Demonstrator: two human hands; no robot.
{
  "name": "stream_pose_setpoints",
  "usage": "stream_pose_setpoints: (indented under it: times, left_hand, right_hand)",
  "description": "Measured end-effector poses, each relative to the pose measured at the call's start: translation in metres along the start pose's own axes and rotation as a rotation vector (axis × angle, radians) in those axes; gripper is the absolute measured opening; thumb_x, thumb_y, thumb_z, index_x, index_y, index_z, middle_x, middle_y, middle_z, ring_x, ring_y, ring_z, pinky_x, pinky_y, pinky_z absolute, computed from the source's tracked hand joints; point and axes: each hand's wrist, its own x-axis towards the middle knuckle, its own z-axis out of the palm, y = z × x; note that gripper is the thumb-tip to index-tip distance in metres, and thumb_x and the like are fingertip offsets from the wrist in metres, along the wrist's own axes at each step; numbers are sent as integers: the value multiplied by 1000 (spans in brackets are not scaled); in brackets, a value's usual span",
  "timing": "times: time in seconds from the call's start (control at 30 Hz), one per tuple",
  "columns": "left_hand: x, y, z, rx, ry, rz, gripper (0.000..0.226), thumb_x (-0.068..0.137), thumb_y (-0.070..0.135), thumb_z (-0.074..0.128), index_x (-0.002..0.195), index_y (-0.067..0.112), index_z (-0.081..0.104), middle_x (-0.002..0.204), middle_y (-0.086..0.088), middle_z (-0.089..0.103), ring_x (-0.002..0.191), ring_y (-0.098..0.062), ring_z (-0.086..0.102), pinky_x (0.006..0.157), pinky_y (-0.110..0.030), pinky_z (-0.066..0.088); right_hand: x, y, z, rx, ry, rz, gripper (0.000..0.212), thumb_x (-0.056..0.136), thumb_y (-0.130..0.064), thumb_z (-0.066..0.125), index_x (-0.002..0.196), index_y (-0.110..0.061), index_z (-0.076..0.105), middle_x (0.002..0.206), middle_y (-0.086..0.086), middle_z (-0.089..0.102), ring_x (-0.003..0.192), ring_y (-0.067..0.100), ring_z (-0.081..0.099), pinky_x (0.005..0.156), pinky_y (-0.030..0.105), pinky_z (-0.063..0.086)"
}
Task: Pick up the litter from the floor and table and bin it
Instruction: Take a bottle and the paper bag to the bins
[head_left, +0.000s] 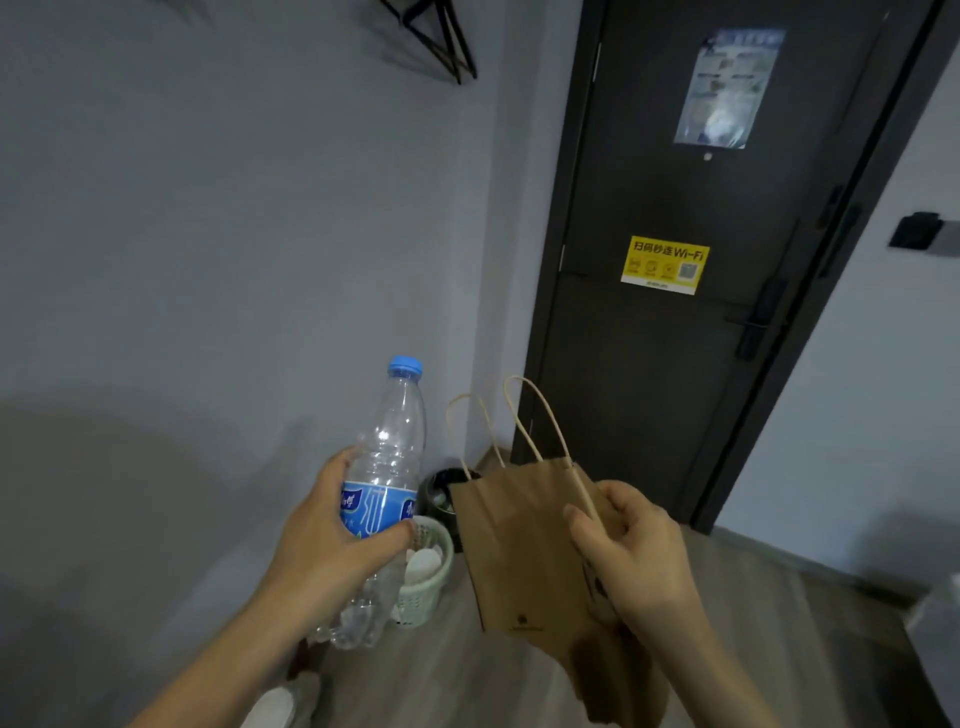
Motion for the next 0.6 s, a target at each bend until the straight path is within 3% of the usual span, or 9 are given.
stream_pose_setpoints:
  times: [0.07,0.23,0.33,0.5,0.6]
  left_hand:
    - [37,-15,1,-14,5,-27,87,53,33,80,131,39,40,87,10,68,69,-1,66,67,-25,52]
    - [122,-50,9,-8,8,-79,81,64,21,82,131,38,41,87,8,67,68,3,64,56,-11,44]
    - [162,-66,21,2,5,-103,79,64,19,81,130,38,41,88,11,66,70,7,63,53,-7,44]
    - [226,-94,45,33,-1,-143,82,66,19,83,134,33,39,91,10,64,72,7,63,53,-10,46]
    - [262,-109,62,72,22,-178,84,67,23,83,136,31,37,92,9,63,72,4,64,56,-12,45]
  right_hand:
    - [32,9,20,-4,-11,40,8,83,-37,65,89,-32,63,78,-10,68,66,10,65,55,33,56]
    - [101,30,62,-88,-69,90,10,82,-38,66,90,-35,62,76,-5,66,65,5,63,58,27,57]
    - [141,46,78,-117,-112,131,13,81,-39,67,91,-38,59,79,-6,66,69,7,64,61,34,58]
    - [211,78,103,-129,-199,201,18,84,-39,67,96,-40,54,86,-10,63,73,8,64,64,32,59]
    - [256,104,119,-146,-200,177,16,83,-39,67,94,-35,57,79,-8,62,68,8,62,58,29,57]
